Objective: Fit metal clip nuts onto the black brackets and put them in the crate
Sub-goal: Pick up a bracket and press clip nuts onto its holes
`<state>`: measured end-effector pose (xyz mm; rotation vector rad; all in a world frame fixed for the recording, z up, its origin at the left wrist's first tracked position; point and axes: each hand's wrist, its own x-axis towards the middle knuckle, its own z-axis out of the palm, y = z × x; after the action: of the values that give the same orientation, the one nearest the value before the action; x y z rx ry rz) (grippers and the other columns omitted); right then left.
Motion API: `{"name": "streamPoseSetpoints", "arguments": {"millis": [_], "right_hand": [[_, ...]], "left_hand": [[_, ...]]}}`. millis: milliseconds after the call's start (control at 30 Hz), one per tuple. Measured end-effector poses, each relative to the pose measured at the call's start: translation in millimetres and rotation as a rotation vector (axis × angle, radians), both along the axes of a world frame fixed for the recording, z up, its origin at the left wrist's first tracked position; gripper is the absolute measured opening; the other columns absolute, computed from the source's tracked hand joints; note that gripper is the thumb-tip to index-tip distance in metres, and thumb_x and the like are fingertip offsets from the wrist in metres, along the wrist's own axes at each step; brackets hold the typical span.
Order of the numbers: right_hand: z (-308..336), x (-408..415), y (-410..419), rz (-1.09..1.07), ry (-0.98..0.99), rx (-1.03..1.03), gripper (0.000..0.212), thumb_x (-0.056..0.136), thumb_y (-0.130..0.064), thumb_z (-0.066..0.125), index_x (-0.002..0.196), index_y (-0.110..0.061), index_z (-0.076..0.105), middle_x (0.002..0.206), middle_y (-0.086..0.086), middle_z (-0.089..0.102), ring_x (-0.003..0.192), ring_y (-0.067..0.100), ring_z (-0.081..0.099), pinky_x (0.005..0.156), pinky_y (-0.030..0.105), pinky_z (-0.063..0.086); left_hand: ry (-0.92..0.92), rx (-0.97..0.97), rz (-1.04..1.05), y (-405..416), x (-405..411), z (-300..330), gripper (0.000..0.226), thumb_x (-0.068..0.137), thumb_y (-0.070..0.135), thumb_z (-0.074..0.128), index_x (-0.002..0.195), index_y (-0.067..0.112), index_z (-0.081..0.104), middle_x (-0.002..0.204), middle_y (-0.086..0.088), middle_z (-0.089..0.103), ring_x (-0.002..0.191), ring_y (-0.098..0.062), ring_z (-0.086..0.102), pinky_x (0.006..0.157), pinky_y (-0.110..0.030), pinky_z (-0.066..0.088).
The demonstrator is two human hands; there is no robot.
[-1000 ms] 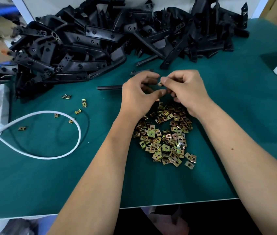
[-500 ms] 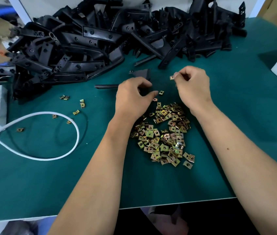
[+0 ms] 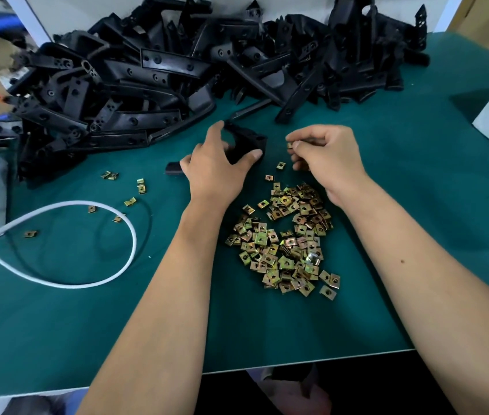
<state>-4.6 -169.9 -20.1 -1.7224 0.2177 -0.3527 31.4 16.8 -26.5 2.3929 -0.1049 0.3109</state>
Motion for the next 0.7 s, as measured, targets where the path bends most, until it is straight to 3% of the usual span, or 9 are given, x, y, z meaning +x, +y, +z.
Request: {"name": "streamPoseSetpoints", "arguments": {"millis": [67, 233, 433, 567, 700], "right_hand": [[1, 0, 1, 0.032, -0.006, 0.0, 0.021, 0.091, 0.004, 0.067, 0.096, -0.013, 0.079, 0.083, 0.006, 0.078, 0.065, 0.015, 0.07, 0.064, 0.022, 0.056], [1, -1, 2, 0.093, -0.073, -0.068, 0.024, 0.092, 0.001, 0.069, 0.102, -0.019, 0.079, 0.083, 0.005, 0.078, 0.062, 0.015, 0.072, 0.065, 0.021, 0.057], [2, -4, 3, 0.124, -0.178, -0.191, 0.025, 0.091, -0.008, 0.073, 0.102, -0.028, 0.081, 0.09, -0.009, 0.078, 0.068, 0.021, 0.074, 0.058, 0.028, 0.06], [5, -5, 5, 0.123, -0.216, -0.159, 0.013, 0.094, -0.023, 0.071, 0.092, -0.032, 0.08, 0.079, -0.006, 0.077, 0.053, 0.019, 0.065, 0.051, 0.028, 0.055], [6, -6, 7, 0.167, -0.16, -0.1, 0.013, 0.095, -0.026, 0.071, 0.084, -0.027, 0.078, 0.066, -0.002, 0.07, 0.047, 0.015, 0.056, 0.046, 0.023, 0.047]], "left_hand": [[0.018, -0.09, 0.019, 1, -2, 1, 0.096, 0.078, 0.061, 0.079, 0.156, 0.026, 0.034, 0.112, 0.015, 0.065, 0.118, -0.014, 0.057, 0.109, -0.036, 0.028], [0.032, -0.173, -0.018, 0, -8, 3, 0.102, 0.073, 0.06, 0.084, 0.155, 0.024, 0.035, 0.107, 0.017, 0.062, 0.119, -0.013, 0.057, 0.115, -0.047, 0.036], [0.016, -0.252, -0.05, -2, -14, 5, 0.08, 0.068, 0.062, 0.086, 0.129, 0.021, 0.054, 0.102, 0.02, 0.056, 0.116, -0.014, 0.056, 0.112, -0.045, 0.04], [-0.042, -0.225, -0.113, -2, -17, 6, 0.077, 0.068, 0.06, 0.087, 0.122, 0.018, 0.053, 0.098, 0.019, 0.053, 0.112, -0.016, 0.055, 0.11, -0.048, 0.039], [-0.08, -0.165, -0.159, -2, -19, 7, 0.087, 0.067, 0.065, 0.084, 0.132, 0.017, 0.052, 0.105, 0.013, 0.055, 0.117, -0.018, 0.047, 0.113, -0.047, 0.032]]}}
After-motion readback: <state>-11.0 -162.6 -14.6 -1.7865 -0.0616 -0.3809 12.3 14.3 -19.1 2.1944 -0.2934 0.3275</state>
